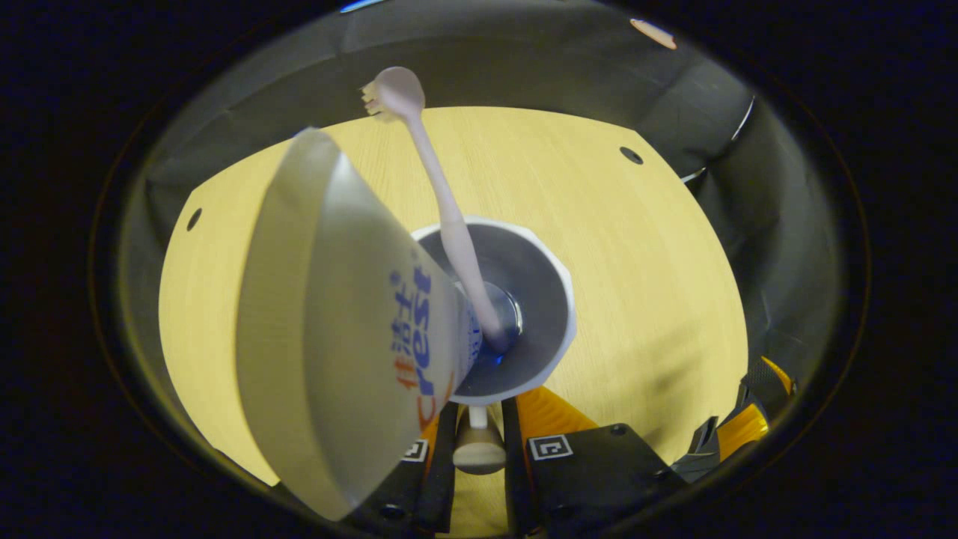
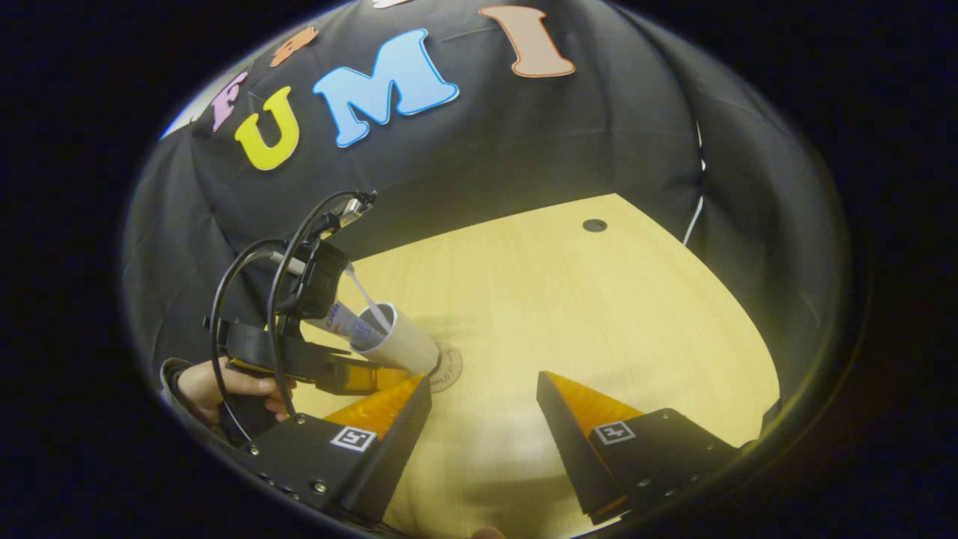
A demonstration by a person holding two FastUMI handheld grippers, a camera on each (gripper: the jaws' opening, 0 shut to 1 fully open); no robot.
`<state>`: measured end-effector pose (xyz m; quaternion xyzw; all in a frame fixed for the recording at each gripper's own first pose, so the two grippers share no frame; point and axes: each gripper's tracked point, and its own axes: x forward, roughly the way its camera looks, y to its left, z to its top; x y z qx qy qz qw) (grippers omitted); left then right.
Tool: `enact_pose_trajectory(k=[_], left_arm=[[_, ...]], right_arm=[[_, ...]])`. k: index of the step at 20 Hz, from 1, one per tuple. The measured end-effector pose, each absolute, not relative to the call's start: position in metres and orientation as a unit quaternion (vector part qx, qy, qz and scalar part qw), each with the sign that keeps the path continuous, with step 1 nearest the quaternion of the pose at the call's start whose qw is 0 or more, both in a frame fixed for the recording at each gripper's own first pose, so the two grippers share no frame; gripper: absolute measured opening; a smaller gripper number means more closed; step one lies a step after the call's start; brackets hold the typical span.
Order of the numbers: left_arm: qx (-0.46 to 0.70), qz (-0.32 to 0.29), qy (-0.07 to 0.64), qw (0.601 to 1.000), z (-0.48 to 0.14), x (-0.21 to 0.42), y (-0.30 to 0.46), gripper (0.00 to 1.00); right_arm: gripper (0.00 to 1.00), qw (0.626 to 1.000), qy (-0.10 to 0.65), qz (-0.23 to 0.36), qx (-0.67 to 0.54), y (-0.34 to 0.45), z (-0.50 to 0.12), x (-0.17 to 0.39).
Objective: Put the toothbrush and toothpaste on the desktop into the cup, then pick up the cup and place it on the coaster on the desktop.
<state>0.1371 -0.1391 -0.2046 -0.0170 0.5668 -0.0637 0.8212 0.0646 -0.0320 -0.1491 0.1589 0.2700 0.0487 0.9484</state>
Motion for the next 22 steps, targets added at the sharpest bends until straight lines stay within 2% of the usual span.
enact_pose_trajectory(k=[6, 8, 19, 20, 21, 22], left_arm=[[-0.003, -0.059, 0.574, 0.816, -0.171, 0.156, -0.139, 0.34], [0.002, -0.056, 0.575, 0.816, -0.194, 0.148, -0.161, 0.34], [0.004, -0.066, 0.565, 0.822, -0.173, 0.147, -0.15, 0.36], [-0.003, -0.071, 0.564, 0.823, -0.172, 0.145, -0.155, 0.39], [-0.008, -0.075, 0.561, 0.824, -0.171, 0.144, -0.159, 0.45], [-0.016, -0.08, 0.558, 0.826, -0.17, 0.143, -0.162, 0.58]], right_arm=[[0.9, 0.947, 0.273, 0.047, 0.163, -0.042, -0.15, 0.066], [0.9, 0.947, 0.274, 0.049, 0.163, -0.042, -0.151, 0.066], [0.9, 0.946, 0.269, 0.055, 0.173, -0.041, -0.147, 0.058], [0.9, 0.946, 0.269, 0.056, 0.172, -0.041, -0.148, 0.058], [0.9, 0.947, 0.269, 0.057, 0.169, -0.042, -0.147, 0.058], [0.9, 0.947, 0.269, 0.058, 0.165, -0.041, -0.148, 0.057]])
